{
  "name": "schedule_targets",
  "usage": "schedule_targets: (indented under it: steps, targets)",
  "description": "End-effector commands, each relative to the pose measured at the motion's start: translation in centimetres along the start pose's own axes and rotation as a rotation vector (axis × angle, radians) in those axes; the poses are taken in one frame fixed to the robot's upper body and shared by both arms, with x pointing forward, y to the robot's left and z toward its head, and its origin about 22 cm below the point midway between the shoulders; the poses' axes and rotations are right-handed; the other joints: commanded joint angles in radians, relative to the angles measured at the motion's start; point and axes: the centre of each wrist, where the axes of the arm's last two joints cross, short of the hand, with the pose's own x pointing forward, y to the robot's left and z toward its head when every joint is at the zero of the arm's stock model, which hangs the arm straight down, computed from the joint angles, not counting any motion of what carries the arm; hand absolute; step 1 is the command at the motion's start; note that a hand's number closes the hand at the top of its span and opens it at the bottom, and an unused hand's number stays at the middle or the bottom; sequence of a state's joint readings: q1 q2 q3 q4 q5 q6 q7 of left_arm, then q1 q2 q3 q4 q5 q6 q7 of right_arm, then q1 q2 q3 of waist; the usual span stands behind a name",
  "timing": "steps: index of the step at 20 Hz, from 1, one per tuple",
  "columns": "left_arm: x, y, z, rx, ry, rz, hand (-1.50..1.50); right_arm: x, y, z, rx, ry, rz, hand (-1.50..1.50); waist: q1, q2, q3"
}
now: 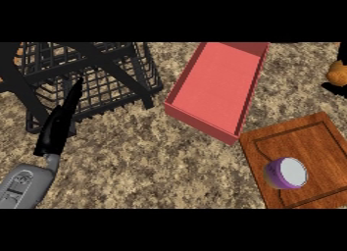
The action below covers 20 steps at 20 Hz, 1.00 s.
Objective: Pick the croissant from the cutting board and place it in the cardboard box
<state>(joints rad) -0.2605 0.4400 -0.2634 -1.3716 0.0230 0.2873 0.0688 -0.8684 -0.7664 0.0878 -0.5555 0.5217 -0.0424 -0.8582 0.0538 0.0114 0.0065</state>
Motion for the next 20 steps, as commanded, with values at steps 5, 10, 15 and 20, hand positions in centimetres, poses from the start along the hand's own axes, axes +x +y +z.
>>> schedule_targets:
  steps: [5, 10, 15, 20]
  targets:
    - [-4.5, 4.6, 1.6, 0.16, 0.158, -0.095, 0.0, 3.3, 1.6, -6.1, 0.005, -0.118, -0.208, 1.5, 0.003, -0.005, -0.007]
    - [-4.2, 5.7, 1.2, 0.171, 0.168, -0.094, 0.0, 5.9, 0.8, -10.3, 0.005, -0.085, -0.326, 1.5, -0.002, -0.007, -0.007]
    - [-4.0, 5.6, 2.0, 0.136, 0.144, -0.111, 0.0, 9.2, 2.2, -14.1, 0.055, -0.03, -0.407, 1.5, 0.019, -0.007, -0.008]
    - [-2.5, 5.9, 0.0, 0.151, 0.133, -0.091, 0.0, 12.7, 3.3, -17.5, 0.083, 0.0, -0.439, 1.5, 0.022, 0.005, -0.007]
